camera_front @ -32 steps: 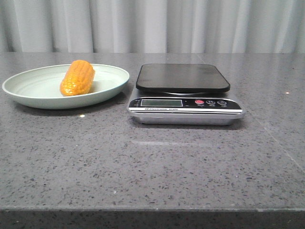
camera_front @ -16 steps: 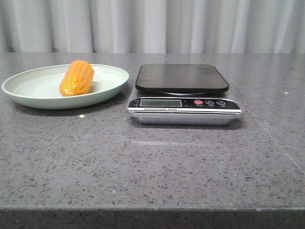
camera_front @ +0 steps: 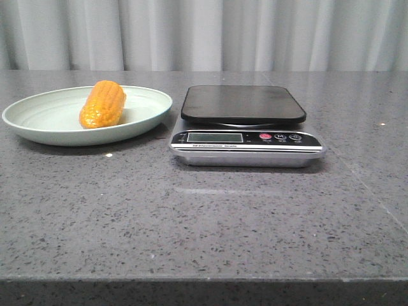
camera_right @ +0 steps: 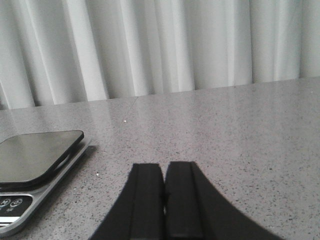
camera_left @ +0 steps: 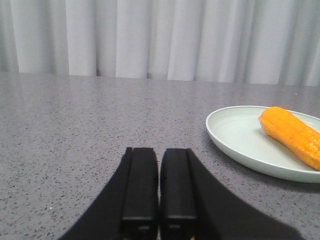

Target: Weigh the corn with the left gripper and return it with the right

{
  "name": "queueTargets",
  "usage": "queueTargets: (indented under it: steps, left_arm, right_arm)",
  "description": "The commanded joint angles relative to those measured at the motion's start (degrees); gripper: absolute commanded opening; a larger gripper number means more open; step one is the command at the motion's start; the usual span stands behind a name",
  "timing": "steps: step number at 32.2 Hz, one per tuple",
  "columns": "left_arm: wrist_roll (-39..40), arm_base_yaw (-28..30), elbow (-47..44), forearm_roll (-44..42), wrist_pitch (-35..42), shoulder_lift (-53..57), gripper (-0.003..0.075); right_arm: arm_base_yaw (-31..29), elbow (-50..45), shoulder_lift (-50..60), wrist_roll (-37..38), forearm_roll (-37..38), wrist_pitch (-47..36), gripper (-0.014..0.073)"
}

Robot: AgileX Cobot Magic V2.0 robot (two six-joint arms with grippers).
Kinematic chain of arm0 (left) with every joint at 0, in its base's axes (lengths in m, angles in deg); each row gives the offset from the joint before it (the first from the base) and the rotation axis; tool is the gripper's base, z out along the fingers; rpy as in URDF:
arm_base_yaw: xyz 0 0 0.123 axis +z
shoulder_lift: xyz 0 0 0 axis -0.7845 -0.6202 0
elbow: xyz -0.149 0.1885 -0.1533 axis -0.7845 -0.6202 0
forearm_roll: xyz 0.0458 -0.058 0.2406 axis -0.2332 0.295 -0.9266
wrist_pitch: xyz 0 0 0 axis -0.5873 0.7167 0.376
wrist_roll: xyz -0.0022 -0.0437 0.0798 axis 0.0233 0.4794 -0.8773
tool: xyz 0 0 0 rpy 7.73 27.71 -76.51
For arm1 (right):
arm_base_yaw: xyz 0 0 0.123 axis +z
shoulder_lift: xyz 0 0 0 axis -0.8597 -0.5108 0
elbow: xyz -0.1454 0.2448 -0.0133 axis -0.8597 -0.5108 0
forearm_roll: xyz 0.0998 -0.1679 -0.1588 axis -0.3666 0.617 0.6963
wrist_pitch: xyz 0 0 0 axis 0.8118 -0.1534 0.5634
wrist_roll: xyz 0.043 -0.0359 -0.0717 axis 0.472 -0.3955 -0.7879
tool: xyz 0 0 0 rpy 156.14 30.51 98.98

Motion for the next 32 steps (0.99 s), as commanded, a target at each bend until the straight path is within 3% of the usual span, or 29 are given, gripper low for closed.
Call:
queueTargets:
  steps: [1,32]
  left_arm:
    - [-0.02,-0.51,-0.45,0.57,4.75,1.11,0.0127]
    - [-0.02,-0.51,-0.45,0.57,4.75,1.11,0.0127]
  right_arm:
    - [-0.35,0.38,0.66,-0.24,2.52,-5.09,0.0150]
    - [-0.35,0.38,0.72,-4.89,2.70,-4.76,0.0150]
